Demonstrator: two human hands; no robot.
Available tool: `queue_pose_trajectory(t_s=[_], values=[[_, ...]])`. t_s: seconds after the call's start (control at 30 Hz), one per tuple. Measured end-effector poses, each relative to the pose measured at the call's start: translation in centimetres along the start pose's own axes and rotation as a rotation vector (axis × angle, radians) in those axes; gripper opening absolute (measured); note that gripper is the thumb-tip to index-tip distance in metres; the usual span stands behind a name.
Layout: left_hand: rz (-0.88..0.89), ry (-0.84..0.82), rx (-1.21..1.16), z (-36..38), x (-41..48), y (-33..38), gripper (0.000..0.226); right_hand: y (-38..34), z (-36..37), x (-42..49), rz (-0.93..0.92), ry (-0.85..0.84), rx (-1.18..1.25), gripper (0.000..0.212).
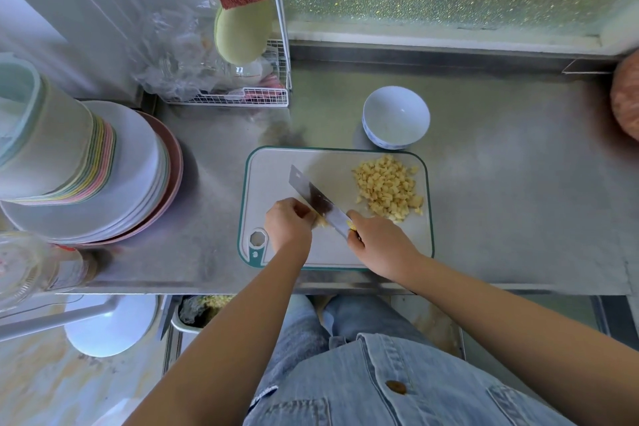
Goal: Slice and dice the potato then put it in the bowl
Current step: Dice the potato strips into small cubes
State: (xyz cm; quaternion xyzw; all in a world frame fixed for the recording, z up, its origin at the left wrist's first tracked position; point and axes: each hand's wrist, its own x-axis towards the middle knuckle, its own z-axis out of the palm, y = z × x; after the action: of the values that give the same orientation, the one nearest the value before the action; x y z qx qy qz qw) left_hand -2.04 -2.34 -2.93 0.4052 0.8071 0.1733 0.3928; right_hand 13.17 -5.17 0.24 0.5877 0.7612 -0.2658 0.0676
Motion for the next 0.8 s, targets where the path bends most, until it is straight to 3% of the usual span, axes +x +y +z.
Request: queue_pose_trajectory(t_s=[0.17,0.3,0.8], values=[[-0.026,-0.011,0.011,0.0,0.1,0.2,0.007,-0.1,0.2,0.1,0.011,-0.029,-0.013,0.019],[-0.046,-0.029,0.015,0.2,0.3,0.2,0.009,-0.4,0.3,0.4,-0.003,-0.071,0.006,0.001],[-0.038,-0.033,0.033,0.1,1.1,0.1,0.014,-1.0,1.3,1.5,0.006,-0.043,-0.010,0.013]])
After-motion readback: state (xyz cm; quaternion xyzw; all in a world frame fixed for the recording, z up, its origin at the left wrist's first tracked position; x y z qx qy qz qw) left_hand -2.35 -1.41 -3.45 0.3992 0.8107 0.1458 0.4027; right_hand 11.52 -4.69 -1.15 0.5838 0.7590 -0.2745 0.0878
